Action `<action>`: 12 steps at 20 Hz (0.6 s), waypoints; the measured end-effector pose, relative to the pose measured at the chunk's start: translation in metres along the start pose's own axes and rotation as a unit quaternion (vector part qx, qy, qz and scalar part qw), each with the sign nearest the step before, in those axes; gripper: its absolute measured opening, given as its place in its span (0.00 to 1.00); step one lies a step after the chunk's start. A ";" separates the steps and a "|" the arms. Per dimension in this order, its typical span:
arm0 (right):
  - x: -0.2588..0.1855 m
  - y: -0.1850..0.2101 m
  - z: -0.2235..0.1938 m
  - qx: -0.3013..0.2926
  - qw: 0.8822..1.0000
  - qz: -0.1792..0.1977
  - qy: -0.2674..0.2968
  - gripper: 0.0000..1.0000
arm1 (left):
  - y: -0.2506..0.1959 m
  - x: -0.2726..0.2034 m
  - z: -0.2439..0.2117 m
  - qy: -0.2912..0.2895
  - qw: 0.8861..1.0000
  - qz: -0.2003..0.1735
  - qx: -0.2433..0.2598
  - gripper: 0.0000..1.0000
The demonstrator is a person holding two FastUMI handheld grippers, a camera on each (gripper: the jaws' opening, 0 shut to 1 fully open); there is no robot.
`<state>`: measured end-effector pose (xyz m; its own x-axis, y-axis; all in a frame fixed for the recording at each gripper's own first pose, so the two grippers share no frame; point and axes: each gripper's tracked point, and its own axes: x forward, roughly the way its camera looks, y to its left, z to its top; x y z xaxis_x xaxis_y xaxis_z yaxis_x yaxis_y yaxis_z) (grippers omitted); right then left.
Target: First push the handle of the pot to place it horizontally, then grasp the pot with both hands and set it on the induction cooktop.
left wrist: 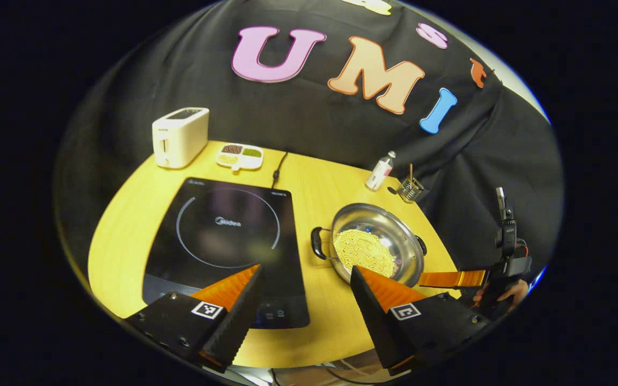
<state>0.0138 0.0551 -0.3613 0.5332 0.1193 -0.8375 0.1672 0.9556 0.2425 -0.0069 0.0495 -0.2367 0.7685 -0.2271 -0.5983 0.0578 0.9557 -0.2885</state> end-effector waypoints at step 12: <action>0.064 -0.080 0.062 0.033 0.997 0.011 0.071 0.99 | -0.036 0.083 -0.036 0.122 0.989 0.028 -0.078 0.98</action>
<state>0.0857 -0.0301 -0.4037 0.4150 0.1821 -0.8914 0.2131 0.9331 0.2898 0.0316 -0.0100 -0.3030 0.5897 -0.2312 -0.7738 -0.0948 0.9317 -0.3507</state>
